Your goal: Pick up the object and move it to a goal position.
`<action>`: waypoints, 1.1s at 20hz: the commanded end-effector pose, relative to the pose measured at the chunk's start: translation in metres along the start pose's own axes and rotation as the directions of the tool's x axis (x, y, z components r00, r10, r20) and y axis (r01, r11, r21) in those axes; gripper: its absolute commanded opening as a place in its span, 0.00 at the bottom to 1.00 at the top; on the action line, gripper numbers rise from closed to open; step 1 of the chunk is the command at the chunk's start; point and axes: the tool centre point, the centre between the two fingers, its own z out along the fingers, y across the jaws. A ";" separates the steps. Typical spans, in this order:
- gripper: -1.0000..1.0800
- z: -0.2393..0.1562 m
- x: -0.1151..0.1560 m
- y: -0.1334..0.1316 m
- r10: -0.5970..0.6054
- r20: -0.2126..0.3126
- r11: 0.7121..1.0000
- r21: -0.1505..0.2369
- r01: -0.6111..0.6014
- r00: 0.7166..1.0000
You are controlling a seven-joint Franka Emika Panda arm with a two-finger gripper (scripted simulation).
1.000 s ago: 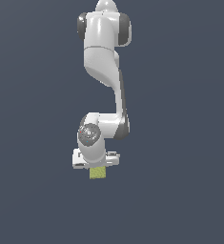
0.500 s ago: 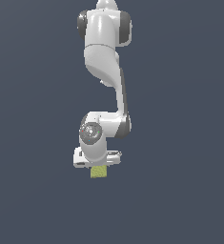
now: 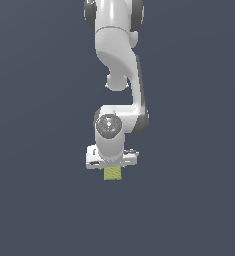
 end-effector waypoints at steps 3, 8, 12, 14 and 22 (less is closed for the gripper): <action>0.00 -0.039 -0.007 -0.035 -0.001 -0.003 1.000 -0.001 0.001 1.000; 0.00 -0.084 -0.016 -0.076 -0.002 -0.003 1.000 -0.001 0.002 1.000; 0.00 -0.120 -0.023 -0.109 -0.002 -0.003 1.000 -0.001 0.002 1.000; 0.00 -0.139 -0.026 -0.126 -0.002 -0.004 1.000 -0.002 0.002 1.000; 0.00 -0.209 -0.037 -0.190 -0.002 -0.004 1.000 -0.002 0.002 1.000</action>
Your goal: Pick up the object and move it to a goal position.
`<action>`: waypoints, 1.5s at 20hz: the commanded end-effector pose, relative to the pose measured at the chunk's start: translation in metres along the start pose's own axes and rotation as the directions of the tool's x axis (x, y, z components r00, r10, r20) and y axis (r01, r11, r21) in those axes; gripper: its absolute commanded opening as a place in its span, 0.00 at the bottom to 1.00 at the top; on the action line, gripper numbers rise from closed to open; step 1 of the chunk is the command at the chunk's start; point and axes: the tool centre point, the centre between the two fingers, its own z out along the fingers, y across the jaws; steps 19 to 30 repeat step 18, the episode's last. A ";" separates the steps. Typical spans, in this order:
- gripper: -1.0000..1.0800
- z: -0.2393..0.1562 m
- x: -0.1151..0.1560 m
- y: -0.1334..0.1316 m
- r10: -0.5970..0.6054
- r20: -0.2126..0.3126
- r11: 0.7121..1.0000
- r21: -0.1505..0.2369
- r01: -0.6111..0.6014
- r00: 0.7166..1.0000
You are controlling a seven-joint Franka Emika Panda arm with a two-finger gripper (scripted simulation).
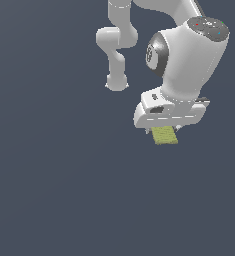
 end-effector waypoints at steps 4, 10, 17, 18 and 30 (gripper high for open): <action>0.00 -0.043 -0.006 -0.038 0.001 -0.001 1.000 0.000 -0.001 1.000; 0.00 -0.069 -0.008 -0.061 0.001 -0.001 1.000 0.001 -0.001 1.000; 0.00 -0.074 -0.007 -0.066 0.001 -0.001 1.000 0.002 -0.001 1.000; 0.00 -0.073 -0.007 -0.066 0.001 -0.001 1.000 0.002 -0.001 1.000; 0.00 -0.073 -0.007 -0.066 0.001 -0.001 1.000 0.002 -0.001 1.000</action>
